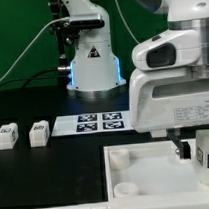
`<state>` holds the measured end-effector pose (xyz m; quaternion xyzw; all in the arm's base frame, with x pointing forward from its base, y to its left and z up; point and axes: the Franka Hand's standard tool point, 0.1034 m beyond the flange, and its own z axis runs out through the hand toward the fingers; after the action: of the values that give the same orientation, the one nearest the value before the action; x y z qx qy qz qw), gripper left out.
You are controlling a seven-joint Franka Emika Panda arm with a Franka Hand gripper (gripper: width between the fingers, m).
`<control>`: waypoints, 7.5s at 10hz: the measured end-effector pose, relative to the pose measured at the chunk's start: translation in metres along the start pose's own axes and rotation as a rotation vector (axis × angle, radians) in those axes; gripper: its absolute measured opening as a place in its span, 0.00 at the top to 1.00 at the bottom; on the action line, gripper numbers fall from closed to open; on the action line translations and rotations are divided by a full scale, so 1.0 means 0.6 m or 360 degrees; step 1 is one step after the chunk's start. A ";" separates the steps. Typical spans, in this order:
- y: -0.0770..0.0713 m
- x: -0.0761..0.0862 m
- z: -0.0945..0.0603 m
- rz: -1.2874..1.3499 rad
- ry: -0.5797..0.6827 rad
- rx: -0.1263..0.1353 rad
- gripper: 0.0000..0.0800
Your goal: Assemble one leg
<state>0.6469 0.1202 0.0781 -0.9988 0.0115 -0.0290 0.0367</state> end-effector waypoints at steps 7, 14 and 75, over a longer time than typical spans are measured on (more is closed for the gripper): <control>0.006 0.001 0.001 0.0198 0.0000 -0.0001 0.63; 0.039 -0.011 0.004 0.1818 -0.0075 0.0065 0.63; 0.018 -0.025 0.027 0.2293 -0.0023 0.0065 0.63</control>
Offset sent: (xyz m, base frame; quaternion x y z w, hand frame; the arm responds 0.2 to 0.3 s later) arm 0.0000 0.0000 0.0000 0.0000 0.0000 0.0000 1.0000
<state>0.6329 0.1112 0.0607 -0.7423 0.6668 0.0089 0.0654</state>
